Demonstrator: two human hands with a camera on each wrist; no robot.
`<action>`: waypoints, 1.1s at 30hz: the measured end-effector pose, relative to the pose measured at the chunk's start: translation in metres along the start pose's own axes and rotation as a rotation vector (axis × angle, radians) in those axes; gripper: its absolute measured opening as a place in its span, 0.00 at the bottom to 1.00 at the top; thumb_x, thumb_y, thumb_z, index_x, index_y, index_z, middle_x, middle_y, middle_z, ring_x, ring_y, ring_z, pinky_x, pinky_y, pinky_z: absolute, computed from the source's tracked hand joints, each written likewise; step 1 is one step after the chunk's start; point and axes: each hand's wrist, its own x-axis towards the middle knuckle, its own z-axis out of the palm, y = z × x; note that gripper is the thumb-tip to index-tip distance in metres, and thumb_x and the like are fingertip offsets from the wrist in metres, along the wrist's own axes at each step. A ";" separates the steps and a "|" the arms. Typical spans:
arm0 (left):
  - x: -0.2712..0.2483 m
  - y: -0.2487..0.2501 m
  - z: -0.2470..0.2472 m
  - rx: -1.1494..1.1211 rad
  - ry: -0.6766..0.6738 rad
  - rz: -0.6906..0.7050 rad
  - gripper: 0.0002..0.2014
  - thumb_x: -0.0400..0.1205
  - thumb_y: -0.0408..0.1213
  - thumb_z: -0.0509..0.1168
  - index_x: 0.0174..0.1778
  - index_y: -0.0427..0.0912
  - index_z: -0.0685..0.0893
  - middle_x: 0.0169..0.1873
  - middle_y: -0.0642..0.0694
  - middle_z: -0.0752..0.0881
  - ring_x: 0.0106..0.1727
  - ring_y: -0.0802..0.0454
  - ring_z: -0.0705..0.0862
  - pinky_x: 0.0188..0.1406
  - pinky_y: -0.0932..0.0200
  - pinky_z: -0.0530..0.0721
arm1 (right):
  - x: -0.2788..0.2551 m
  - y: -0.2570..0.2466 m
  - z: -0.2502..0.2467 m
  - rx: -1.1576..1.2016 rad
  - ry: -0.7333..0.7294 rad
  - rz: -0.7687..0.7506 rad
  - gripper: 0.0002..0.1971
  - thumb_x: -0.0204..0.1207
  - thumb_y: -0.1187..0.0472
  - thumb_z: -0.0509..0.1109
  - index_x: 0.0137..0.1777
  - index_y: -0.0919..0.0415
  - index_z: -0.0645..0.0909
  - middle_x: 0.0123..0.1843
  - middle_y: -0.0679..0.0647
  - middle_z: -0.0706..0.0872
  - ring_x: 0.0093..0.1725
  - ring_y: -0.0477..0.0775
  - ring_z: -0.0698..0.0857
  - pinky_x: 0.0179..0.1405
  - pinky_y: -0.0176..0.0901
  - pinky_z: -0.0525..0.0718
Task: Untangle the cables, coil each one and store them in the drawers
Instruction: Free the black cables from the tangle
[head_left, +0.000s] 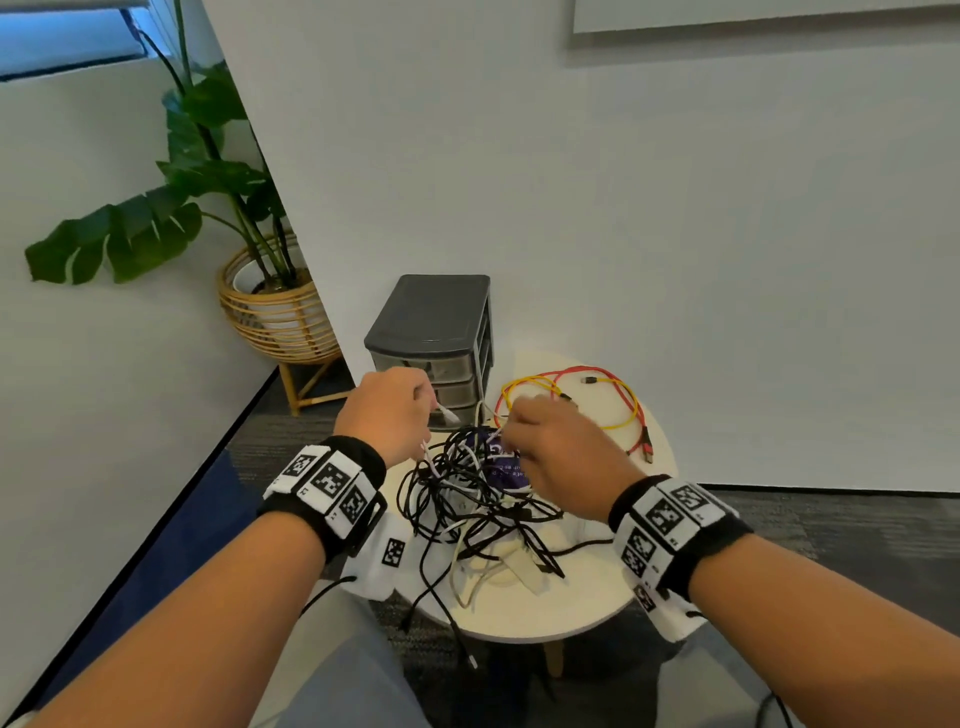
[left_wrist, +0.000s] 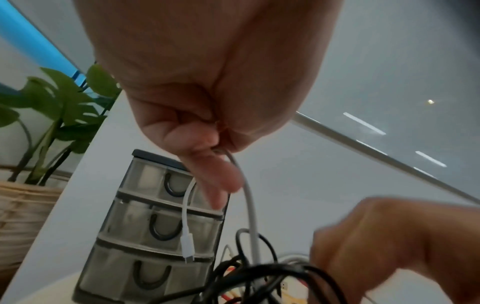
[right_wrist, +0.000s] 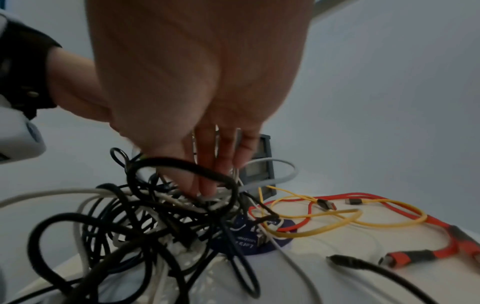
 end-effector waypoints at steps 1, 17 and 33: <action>0.000 0.001 0.001 0.050 0.020 0.006 0.15 0.89 0.36 0.54 0.43 0.49 0.84 0.31 0.48 0.90 0.25 0.54 0.89 0.41 0.49 0.92 | 0.002 -0.005 0.004 0.014 -0.102 -0.023 0.09 0.76 0.69 0.67 0.50 0.60 0.87 0.50 0.56 0.84 0.50 0.59 0.82 0.44 0.49 0.77; -0.020 0.009 0.031 0.332 -0.285 0.488 0.14 0.84 0.59 0.64 0.63 0.63 0.83 0.64 0.55 0.73 0.70 0.50 0.67 0.70 0.44 0.66 | -0.002 0.009 0.008 0.294 -0.207 0.144 0.10 0.81 0.60 0.67 0.38 0.52 0.83 0.38 0.45 0.82 0.42 0.49 0.79 0.44 0.48 0.78; -0.007 0.009 0.051 0.285 -0.356 0.166 0.11 0.88 0.55 0.57 0.56 0.62 0.84 0.63 0.52 0.71 0.68 0.45 0.68 0.68 0.39 0.65 | -0.010 0.061 -0.007 0.914 0.391 1.209 0.11 0.83 0.66 0.62 0.43 0.52 0.81 0.49 0.56 0.87 0.45 0.56 0.83 0.49 0.54 0.83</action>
